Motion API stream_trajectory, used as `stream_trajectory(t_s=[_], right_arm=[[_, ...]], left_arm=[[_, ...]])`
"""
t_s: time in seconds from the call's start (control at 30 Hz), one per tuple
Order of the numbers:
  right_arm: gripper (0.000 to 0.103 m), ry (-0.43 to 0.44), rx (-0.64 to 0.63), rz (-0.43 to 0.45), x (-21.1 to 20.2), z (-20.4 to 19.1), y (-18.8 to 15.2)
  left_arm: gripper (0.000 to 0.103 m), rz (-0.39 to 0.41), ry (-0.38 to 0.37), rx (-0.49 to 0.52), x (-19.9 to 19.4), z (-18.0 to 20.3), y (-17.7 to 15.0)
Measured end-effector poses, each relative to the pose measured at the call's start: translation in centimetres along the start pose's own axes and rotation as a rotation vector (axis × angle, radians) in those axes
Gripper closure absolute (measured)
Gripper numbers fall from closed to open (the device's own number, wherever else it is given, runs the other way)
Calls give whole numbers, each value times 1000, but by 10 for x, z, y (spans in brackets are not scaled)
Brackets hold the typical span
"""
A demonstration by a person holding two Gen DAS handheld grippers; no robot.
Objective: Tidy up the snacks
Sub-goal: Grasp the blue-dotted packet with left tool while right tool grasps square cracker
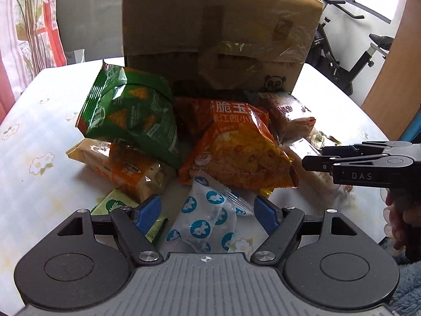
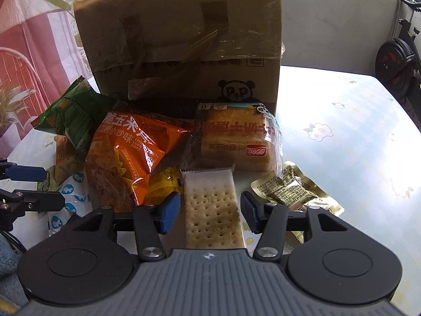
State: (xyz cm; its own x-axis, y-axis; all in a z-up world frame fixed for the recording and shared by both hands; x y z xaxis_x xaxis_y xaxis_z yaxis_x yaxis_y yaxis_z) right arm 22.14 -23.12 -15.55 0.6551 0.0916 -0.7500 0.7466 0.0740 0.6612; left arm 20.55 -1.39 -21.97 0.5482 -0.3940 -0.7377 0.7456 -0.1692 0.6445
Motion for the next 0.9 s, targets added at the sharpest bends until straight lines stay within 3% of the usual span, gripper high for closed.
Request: stream_trajectory(t_s=[0.1, 0.37, 0.4, 0.47, 0.53, 0.9], right_arm=[[50, -8, -5, -5, 2, -1, -1], [51, -8, 0, -18, 6, 0, -2], [51, -9, -2, -19, 6, -1, -2], [51, -7, 1, -22, 7, 0, -2], [51, -6, 4, -25, 8, 0, -2], [51, 2, 12, -22, 12, 1, -4]], left_arm=[[31, -27, -6, -16, 8, -2, -3], [31, -93, -34, -19, 26, -3, -10], [31, -90, -35, -20, 25, -3, -10], [46, -81, -20, -11, 23, -4, -10], [53, -74, -21, -9, 22, -4, -10], [54, 41, -29, 3, -6, -2, 5]])
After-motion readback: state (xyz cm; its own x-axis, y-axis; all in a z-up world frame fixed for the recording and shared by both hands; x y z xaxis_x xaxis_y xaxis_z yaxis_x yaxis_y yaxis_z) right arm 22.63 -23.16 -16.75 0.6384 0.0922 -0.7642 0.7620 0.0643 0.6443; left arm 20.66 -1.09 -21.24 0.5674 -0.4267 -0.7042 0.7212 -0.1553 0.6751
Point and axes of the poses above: each gripper's, at about its wrist camera, not at the fingertips, and x roughly the way its jaws point, z to its right, y to its top, the point moved 5 cm from there along x, roughly the way its jaws point, and after that the axes turned 7 degrees about -y, right-handed, at the moved point
